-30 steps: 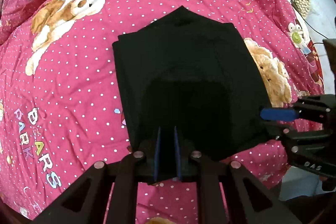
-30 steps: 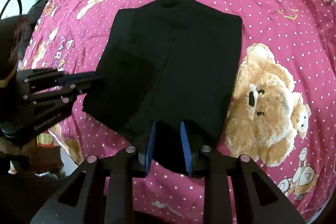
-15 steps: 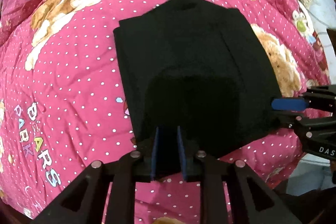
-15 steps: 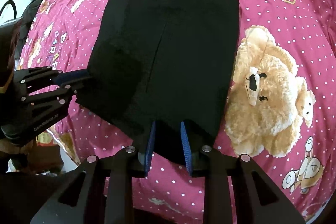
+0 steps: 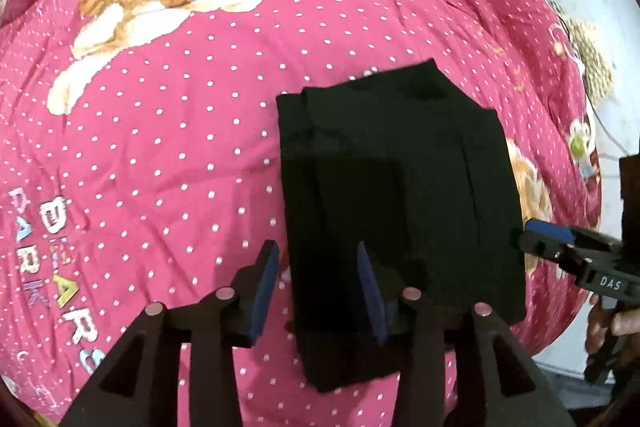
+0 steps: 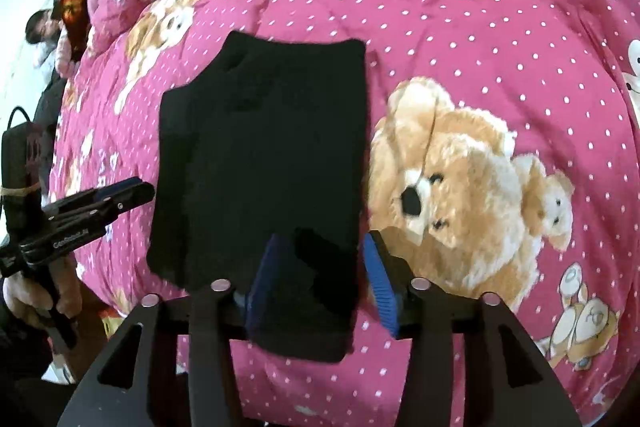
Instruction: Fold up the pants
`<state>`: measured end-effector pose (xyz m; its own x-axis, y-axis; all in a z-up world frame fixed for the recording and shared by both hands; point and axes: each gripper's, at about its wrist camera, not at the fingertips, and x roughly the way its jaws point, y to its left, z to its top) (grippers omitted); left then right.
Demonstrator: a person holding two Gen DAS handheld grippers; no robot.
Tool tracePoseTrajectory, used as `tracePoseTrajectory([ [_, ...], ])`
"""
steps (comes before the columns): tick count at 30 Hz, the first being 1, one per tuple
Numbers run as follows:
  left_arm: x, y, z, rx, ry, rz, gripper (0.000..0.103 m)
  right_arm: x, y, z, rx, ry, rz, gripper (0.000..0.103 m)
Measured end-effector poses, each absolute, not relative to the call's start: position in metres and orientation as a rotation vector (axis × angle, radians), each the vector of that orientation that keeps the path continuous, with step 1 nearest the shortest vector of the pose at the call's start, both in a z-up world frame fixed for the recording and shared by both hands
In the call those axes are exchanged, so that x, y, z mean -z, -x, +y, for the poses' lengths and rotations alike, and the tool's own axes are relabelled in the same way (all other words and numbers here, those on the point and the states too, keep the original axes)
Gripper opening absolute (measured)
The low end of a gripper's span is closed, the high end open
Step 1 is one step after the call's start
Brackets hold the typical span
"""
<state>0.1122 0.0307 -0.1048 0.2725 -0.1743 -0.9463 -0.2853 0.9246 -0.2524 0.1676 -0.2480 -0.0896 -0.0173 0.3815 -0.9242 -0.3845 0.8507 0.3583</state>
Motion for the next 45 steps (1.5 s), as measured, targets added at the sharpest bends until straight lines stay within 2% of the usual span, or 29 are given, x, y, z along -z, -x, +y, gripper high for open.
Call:
tracePoseTrajectory([
  [9,0.126,-0.127,0.047,-0.059,0.495,1.313,0.059,0.111,-0.197,-0.238,-0.638,-0.074,1.520,0.050],
  [14,0.135,-0.139,0.047,-0.044,0.526,1.308,0.061,0.120,-0.202,-0.231,-0.649,-0.080,1.543,0.050],
  [16,0.138,-0.146,0.046,-0.036,0.546,1.313,0.055,0.123,-0.206,-0.228,-0.640,-0.083,1.566,0.050],
  [17,0.137,-0.148,0.044,-0.027,0.544,1.317,0.046,0.124,-0.207,-0.228,-0.636,-0.081,1.573,0.047],
  [18,0.133,-0.150,0.042,-0.022,0.526,1.321,0.037,0.122,-0.209,-0.226,-0.633,-0.076,1.571,0.030],
  [19,0.128,-0.151,0.039,-0.025,0.493,1.322,0.035,0.120,-0.210,-0.224,-0.636,-0.072,1.566,0.024],
  [21,0.118,-0.149,0.039,-0.028,0.476,1.308,0.020,0.111,-0.210,-0.221,-0.642,-0.062,1.556,0.019],
  [22,0.111,-0.146,0.044,-0.034,0.491,1.295,0.018,0.108,-0.209,-0.221,-0.648,-0.066,1.551,0.018],
  [26,0.092,-0.139,0.054,-0.042,0.485,1.254,0.014,0.085,-0.206,-0.218,-0.684,-0.116,1.503,0.018],
  [27,0.093,-0.140,0.056,-0.054,0.465,1.257,0.007,0.082,-0.206,-0.216,-0.689,-0.117,1.495,0.018],
  [30,0.107,-0.146,0.066,-0.100,0.450,1.306,0.007,0.093,-0.208,-0.214,-0.662,-0.098,1.507,0.019],
  [31,0.108,-0.146,0.068,-0.113,0.447,1.320,0.007,0.100,-0.210,-0.216,-0.641,-0.097,1.527,0.024],
  [33,0.098,-0.143,0.070,-0.106,0.452,1.286,0.007,0.105,-0.213,-0.226,-0.586,-0.099,1.550,0.032],
  [40,0.067,-0.133,0.045,-0.093,0.357,1.245,0.009,0.068,-0.197,-0.240,-0.575,-0.002,1.449,0.032],
  [44,0.055,-0.127,0.020,-0.076,0.312,1.230,0.020,0.052,-0.178,-0.231,-0.618,0.051,1.402,0.032],
  [45,0.053,-0.124,0.015,-0.067,0.304,1.228,0.020,0.050,-0.172,-0.230,-0.634,0.059,1.396,0.036],
])
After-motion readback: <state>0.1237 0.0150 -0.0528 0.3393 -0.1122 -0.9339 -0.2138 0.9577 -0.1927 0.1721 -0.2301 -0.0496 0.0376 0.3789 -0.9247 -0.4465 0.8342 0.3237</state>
